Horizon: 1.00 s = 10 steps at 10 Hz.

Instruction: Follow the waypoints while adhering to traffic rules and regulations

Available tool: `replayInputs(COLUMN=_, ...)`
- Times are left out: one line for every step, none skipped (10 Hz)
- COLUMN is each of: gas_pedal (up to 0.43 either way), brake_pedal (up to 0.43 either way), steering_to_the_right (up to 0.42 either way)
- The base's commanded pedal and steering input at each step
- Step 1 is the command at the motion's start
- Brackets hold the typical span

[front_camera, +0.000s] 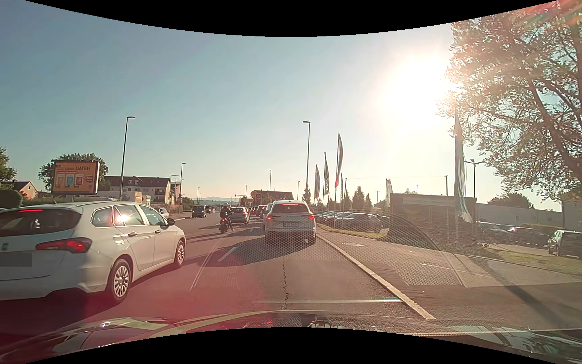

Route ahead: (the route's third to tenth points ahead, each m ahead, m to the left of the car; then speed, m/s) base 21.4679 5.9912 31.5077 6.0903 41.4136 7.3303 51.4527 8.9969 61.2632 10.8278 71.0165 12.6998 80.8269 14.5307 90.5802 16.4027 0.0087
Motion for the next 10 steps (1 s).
replayInputs(gas_pedal=0.000, brake_pedal=0.250, steering_to_the_right=-0.004)
replayInputs(gas_pedal=0.000, brake_pedal=0.250, steering_to_the_right=-0.004)
replayInputs(gas_pedal=0.000, brake_pedal=0.250, steering_to_the_right=-0.004)
replayInputs(gas_pedal=0.000, brake_pedal=0.250, steering_to_the_right=-0.004)
replayInputs(gas_pedal=0.000, brake_pedal=0.250, steering_to_the_right=-0.004)
replayInputs(gas_pedal=0.000, brake_pedal=0.250, steering_to_the_right=-0.004)
replayInputs(gas_pedal=0.000, brake_pedal=0.250, steering_to_the_right=-0.004)
replayInputs(gas_pedal=0.000, brake_pedal=0.250, steering_to_the_right=-0.004)
replayInputs(gas_pedal=0.000, brake_pedal=0.250, steering_to_the_right=-0.004)
replayInputs(gas_pedal=0.000, brake_pedal=0.250, steering_to_the_right=-0.005)
